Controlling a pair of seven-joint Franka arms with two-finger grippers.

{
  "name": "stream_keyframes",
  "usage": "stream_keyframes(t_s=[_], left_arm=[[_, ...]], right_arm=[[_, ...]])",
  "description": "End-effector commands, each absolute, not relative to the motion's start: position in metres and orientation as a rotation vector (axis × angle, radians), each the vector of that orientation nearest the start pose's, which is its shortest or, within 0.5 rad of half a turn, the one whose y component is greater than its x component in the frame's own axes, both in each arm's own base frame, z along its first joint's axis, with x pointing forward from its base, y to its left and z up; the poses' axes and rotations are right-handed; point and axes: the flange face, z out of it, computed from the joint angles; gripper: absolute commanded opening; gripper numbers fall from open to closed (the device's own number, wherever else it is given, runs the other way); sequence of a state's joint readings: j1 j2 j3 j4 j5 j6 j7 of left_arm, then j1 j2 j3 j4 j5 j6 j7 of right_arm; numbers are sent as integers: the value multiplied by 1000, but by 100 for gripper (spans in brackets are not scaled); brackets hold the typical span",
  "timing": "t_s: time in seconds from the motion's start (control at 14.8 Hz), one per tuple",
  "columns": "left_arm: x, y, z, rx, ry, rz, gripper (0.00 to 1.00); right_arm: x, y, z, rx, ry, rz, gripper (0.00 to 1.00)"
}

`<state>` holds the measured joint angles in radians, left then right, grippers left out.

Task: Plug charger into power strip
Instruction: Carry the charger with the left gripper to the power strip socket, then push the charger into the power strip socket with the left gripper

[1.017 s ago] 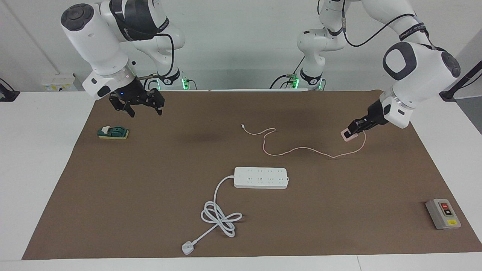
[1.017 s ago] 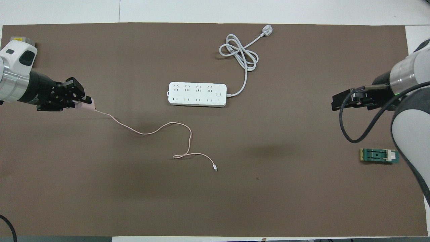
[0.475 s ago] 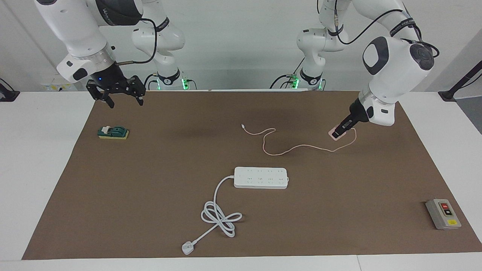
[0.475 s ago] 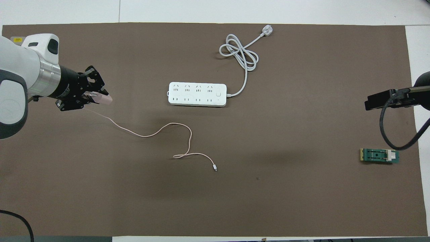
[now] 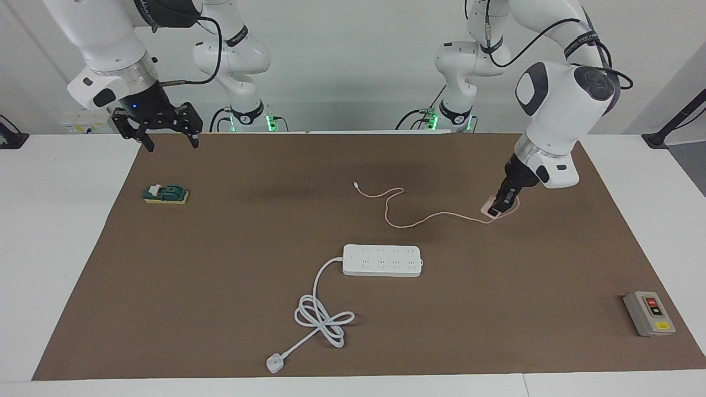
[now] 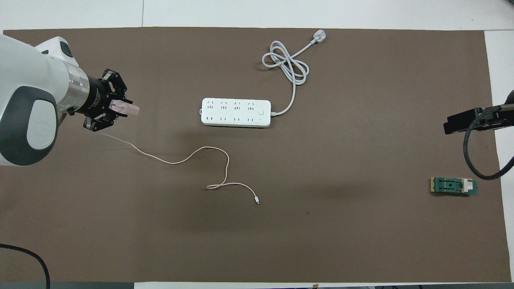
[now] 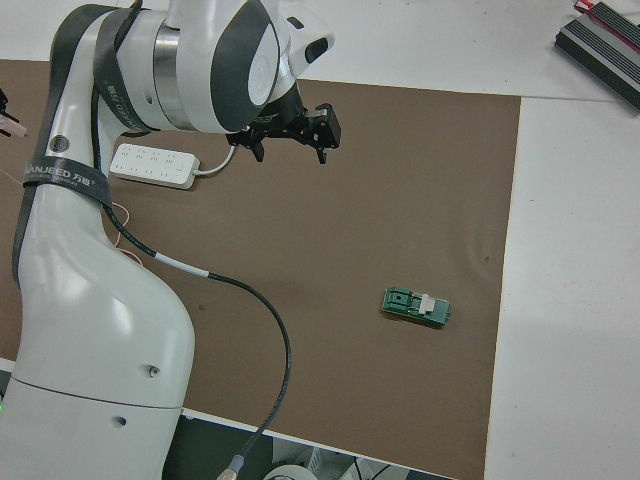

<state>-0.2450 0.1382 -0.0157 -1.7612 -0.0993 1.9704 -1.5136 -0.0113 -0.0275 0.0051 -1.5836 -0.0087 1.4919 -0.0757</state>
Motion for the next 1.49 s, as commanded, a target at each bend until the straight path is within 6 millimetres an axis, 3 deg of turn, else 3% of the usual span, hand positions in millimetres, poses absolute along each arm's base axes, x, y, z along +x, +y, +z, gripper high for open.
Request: stream_keyframes(t_s=[0.0,0.07,0.2,0.27,0.54,0.75,0.88,1.42], left_arm=[[583,-217,473,-2481,-2038,-11,0],[588,-244,465,-2454,-2062,-16,0],[595,-274,465,-2405,-2139,-18,0],[593,-294,456,-2365,-2168,-11,0],[619,-324,424,-2233,-2165,-33,0],[630,-309,419,-2219,-2177,-60,0],[629,-305,405,-2228,-2162,-95,0],[614,-316,376,-2255,-2156,-54,0]], right_arm=[[538,-7,626,-3175,-161,131,100],[538,-8,627,-3189,-180,133,100],[538,-8,626,-3190,-195,139,100],[538,-9,626,-3189,-195,139,100],[538,-7,625,-3178,-193,142,100],[538,-8,625,-3178,-190,142,100],[538,-8,625,-3178,-190,142,100],[536,-7,627,-3178,-195,144,100]])
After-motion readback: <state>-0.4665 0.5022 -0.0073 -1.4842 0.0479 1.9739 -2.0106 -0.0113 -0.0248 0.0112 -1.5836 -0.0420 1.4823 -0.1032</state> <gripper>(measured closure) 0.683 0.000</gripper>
